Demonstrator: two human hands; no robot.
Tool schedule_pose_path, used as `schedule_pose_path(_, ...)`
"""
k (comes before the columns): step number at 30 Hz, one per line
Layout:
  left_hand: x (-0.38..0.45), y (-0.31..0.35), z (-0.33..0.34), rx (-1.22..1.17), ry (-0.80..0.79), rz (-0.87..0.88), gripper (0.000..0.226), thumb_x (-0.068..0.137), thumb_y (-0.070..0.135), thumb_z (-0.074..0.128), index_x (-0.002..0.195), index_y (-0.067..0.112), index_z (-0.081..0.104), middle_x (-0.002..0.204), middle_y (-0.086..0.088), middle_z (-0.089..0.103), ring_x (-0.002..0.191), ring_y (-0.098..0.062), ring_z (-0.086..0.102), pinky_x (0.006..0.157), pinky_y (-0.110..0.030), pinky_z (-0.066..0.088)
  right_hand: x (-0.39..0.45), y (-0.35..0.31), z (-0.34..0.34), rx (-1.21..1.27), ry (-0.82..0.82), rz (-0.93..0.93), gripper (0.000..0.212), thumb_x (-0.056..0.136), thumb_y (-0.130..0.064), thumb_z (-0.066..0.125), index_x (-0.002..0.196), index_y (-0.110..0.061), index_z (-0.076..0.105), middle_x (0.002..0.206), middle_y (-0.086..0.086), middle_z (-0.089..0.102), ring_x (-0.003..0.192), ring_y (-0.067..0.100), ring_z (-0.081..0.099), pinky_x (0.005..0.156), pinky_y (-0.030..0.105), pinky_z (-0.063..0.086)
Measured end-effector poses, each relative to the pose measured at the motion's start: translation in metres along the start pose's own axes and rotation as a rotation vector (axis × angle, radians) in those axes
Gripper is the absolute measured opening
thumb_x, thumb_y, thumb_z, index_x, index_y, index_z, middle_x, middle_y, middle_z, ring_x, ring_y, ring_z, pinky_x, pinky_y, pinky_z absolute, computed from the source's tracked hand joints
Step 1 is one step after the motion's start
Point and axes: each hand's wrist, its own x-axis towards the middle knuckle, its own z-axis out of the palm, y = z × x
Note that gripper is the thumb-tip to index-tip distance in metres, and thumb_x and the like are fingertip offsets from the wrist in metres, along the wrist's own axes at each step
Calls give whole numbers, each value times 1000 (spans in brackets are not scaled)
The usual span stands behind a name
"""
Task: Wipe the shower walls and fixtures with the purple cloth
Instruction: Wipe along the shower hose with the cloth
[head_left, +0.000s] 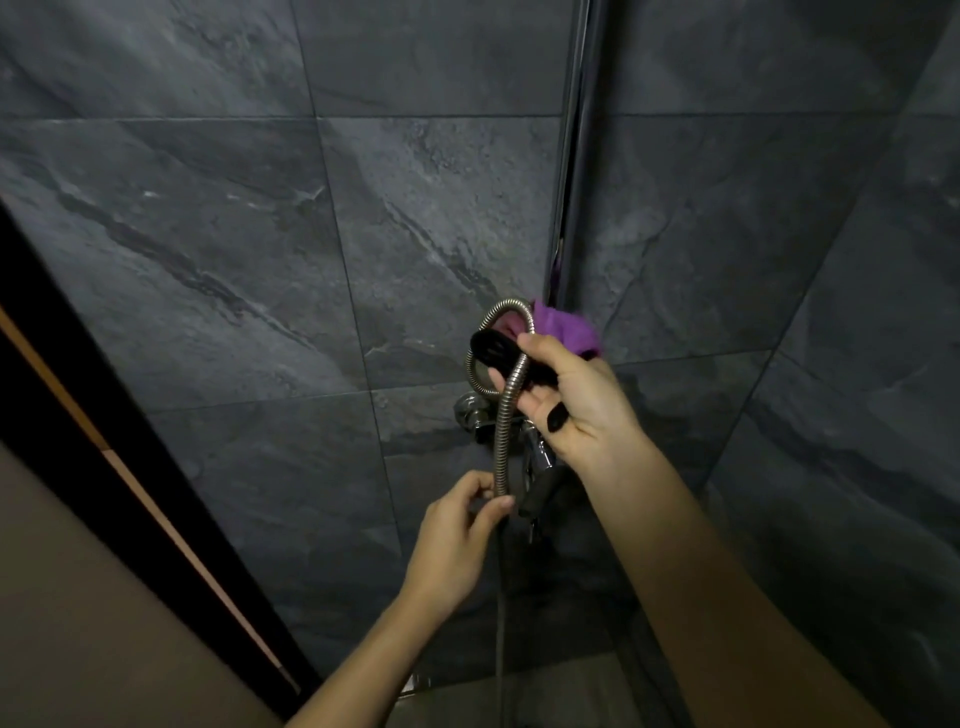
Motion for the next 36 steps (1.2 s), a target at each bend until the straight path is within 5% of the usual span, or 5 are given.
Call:
schedule_pose_path(8, 7, 25, -12, -136, 104, 13, 9, 90, 31, 58, 93, 32, 66, 91, -2, 72, 88, -30, 69, 80, -57, 57, -2, 40, -63, -15, -64, -110, 65, 77, -11, 70, 137, -18, 48, 127, 14, 65, 114, 33, 64, 95, 57, 51)
schedule_pose_path(17, 35, 64, -30, -103, 72, 47, 20, 83, 44, 64, 88, 25, 66, 84, 0, 71, 81, -18, 66, 77, -58, 56, -31, 117, -104, -441, 45, -207, 89, 47, -45, 92, 124, -40, 48, 131, 7, 58, 115, 18, 62, 96, 39, 53)
schedule_pose_path(20, 44, 73, -36, -131, 96, 20, 15, 87, 32, 68, 76, 23, 63, 72, 0, 64, 70, -16, 61, 62, -42, 55, -32, 128, -103, -613, 55, -233, 87, 45, -41, 83, 123, -35, 44, 128, 3, 55, 107, 4, 58, 83, 11, 46)
schedule_pose_path(26, 62, 94, -44, -101, 146, 46, 35, 77, 51, 65, 80, 16, 64, 85, -18, 70, 82, -45, 67, 69, -59, 53, -20, 136, -92, -689, 77, -305, 86, 45, -35, 90, 117, -47, 44, 122, -7, 58, 114, 11, 57, 101, 44, 48)
schedule_pose_path(36, 68, 94, -68, -268, 220, -128, 27, 98, 26, 58, 95, 0, 62, 77, -8, 61, 68, -24, 67, 59, -28, 50, -10, 106, -76, -579, 84, -315, 65, 62, -14, 84, 111, -41, 52, 117, 4, 62, 100, 14, 64, 73, 24, 54)
